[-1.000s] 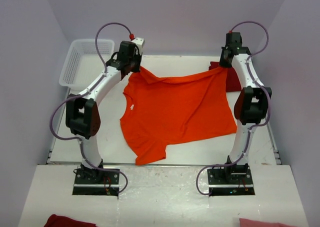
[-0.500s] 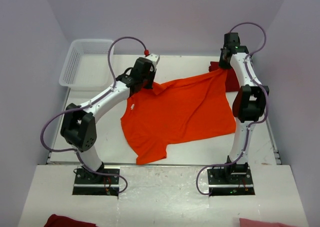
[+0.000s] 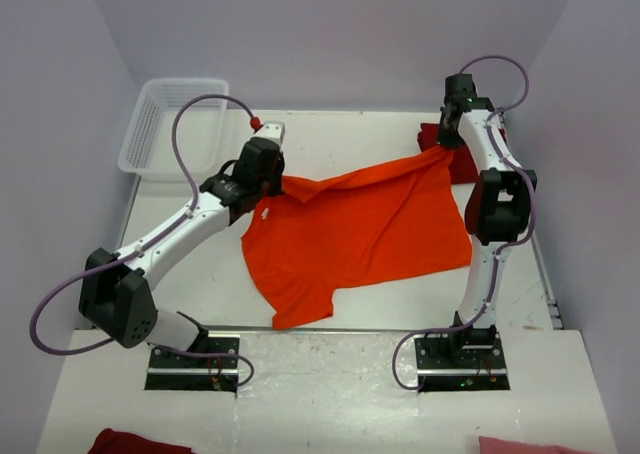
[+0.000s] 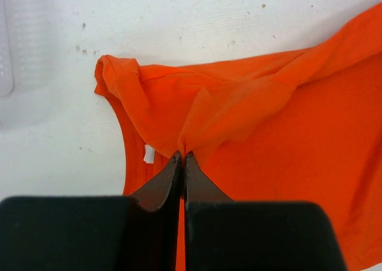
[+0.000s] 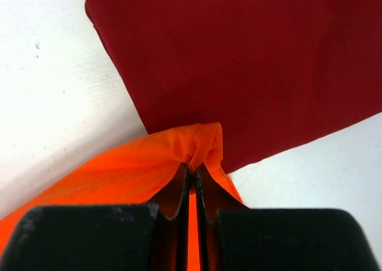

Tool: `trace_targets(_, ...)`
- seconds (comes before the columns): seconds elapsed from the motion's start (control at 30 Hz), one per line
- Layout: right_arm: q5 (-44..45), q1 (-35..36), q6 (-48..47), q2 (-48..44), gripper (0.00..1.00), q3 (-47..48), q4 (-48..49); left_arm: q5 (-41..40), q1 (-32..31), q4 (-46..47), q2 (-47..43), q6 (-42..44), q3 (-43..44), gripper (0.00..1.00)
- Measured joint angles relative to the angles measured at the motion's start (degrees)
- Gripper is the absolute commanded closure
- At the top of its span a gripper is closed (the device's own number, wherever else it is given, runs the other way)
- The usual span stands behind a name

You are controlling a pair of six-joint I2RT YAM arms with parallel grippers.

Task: Fold and stack the t-shirts
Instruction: Fold the flattened tshirt in 1/3 of the way

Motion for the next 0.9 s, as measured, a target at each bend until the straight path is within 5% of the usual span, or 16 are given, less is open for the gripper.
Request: trace_targets(0.9, 0.74, -1.66, 4.09, -8.59, 1.0, -19.61, 0.68, 1.81, -4.28, -0.09, -6.67, -3.08, -10.14, 1.0)
